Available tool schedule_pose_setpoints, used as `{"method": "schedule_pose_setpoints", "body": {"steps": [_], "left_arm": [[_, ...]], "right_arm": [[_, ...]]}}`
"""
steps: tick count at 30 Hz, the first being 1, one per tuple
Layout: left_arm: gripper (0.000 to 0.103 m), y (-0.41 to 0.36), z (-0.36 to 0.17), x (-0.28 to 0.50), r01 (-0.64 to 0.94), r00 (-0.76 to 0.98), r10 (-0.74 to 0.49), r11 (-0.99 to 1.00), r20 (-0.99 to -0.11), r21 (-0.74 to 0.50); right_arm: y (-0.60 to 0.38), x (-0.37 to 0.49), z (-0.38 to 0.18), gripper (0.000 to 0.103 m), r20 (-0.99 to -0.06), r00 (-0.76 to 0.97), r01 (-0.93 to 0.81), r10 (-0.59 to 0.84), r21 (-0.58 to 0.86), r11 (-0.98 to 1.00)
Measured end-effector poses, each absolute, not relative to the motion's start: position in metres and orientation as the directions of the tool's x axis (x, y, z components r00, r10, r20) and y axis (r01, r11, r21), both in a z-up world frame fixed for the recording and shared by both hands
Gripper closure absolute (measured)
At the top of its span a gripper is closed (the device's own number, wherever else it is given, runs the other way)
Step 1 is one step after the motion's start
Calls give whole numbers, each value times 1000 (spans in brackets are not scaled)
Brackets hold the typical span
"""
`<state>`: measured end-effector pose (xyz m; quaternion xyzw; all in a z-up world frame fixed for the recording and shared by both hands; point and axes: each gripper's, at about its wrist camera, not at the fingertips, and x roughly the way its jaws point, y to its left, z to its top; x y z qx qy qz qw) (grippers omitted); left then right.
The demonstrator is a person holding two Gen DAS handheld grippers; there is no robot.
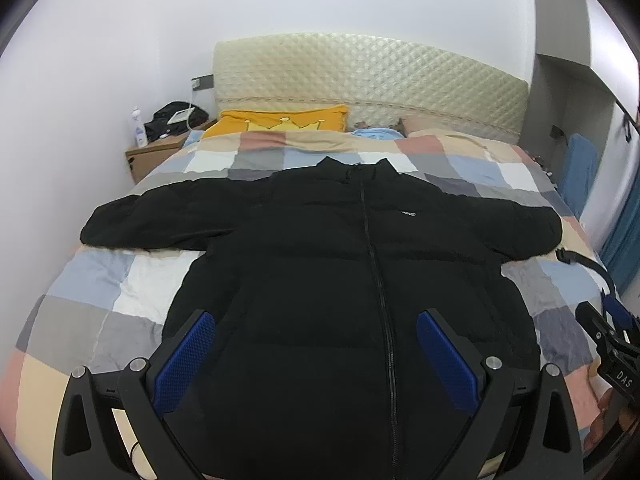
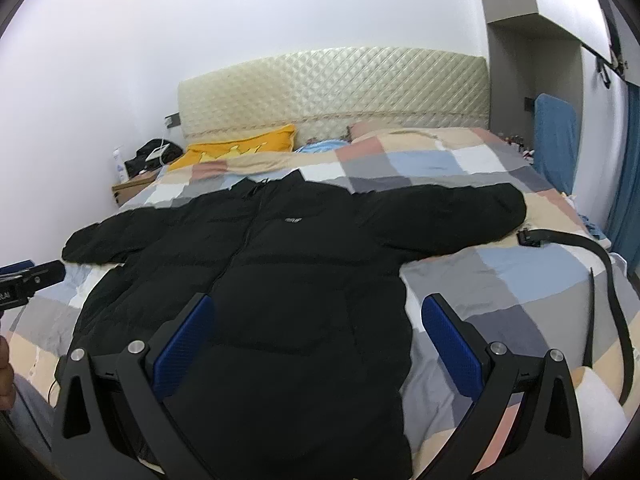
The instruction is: Fold large clothes
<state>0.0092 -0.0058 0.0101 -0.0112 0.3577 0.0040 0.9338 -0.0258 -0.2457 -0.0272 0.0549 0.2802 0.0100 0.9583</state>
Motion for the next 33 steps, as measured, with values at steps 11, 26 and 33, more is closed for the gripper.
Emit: {"method": "schedule_pose_setpoints", "body": {"steps": [11, 26, 33], "left_arm": [[1, -4, 62, 38, 28, 785, -71, 996, -615, -79], [1, 16, 29, 88, 48, 809, -97, 994, -580, -100], [1, 28, 8, 94, 37, 783, -110, 991, -613, -130]], "right_arm": [[-269, 4, 21, 0, -436, 899, 79, -45, 60, 995], [-389, 133, 23, 0, -412, 895, 248, -172, 139, 959], [-505, 183, -49, 0, -570, 804, 417, -169, 338, 844]]}}
